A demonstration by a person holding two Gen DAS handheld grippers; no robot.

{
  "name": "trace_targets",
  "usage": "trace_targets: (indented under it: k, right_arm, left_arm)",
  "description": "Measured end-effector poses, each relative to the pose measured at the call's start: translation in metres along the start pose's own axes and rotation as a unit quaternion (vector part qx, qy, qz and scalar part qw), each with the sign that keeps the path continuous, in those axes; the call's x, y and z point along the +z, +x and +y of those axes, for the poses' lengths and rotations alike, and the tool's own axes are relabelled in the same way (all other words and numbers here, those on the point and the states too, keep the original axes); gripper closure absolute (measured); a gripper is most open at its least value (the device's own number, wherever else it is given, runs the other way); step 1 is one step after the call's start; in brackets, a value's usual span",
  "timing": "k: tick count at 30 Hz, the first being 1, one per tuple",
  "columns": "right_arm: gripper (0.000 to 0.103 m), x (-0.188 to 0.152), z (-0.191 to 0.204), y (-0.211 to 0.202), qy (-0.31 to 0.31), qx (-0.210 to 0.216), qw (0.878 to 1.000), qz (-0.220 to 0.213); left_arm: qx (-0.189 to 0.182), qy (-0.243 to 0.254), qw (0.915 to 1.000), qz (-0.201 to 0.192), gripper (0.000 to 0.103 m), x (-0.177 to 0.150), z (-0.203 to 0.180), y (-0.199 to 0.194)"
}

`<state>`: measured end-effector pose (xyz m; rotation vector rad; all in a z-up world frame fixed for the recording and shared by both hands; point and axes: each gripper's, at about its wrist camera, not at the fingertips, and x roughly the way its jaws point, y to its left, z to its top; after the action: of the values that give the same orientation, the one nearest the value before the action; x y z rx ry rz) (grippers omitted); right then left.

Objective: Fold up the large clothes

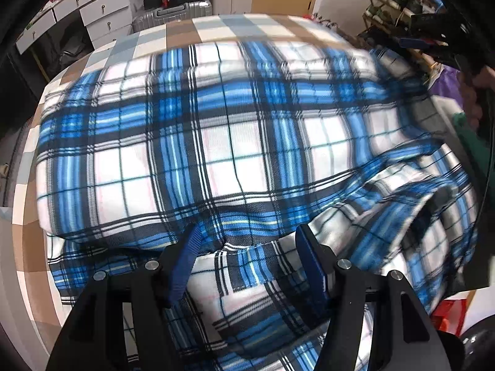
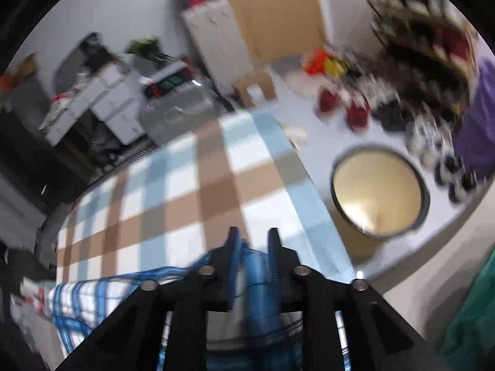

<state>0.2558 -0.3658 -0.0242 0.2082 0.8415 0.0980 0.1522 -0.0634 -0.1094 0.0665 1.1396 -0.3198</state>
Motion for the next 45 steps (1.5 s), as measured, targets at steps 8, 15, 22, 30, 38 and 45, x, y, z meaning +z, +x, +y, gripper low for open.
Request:
trace_targets:
  k: [8, 15, 22, 30, 38, 45]
  right_arm:
    - [0.058, -0.076, 0.06, 0.006, -0.163, 0.001, 0.983, 0.08]
    - [0.06, -0.114, 0.038, 0.051, -0.146, -0.083, 0.977, 0.135]
    - [0.057, -0.087, 0.06, 0.013, -0.158, -0.069, 0.982, 0.076]
    - [0.034, -0.092, 0.045, 0.078, -0.152, -0.114, 0.968, 0.164]
    - [0.034, -0.071, 0.055, 0.1, -0.161, -0.118, 0.964, 0.175]
    - [0.042, -0.037, 0.075, 0.118, -0.169, -0.108, 0.97, 0.134]
  left_arm:
    - [-0.022, -0.02, 0.9851, -0.169, 0.044, 0.034, 0.033, -0.081]
    - [-0.056, -0.133, 0.9874, -0.066, 0.044, 0.051, 0.099, 0.001]
    - [-0.004, -0.087, 0.9961, -0.016, 0.045, 0.041, 0.075, 0.01]
    - [-0.008, -0.051, 0.9983, 0.027, 0.045, 0.074, 0.048, 0.008]
    - [0.048, -0.008, 0.9947, 0.091, 0.042, 0.099, 0.054, 0.04]
    - [0.082, -0.018, 0.9934, 0.077, 0.035, 0.132, 0.076, 0.049]
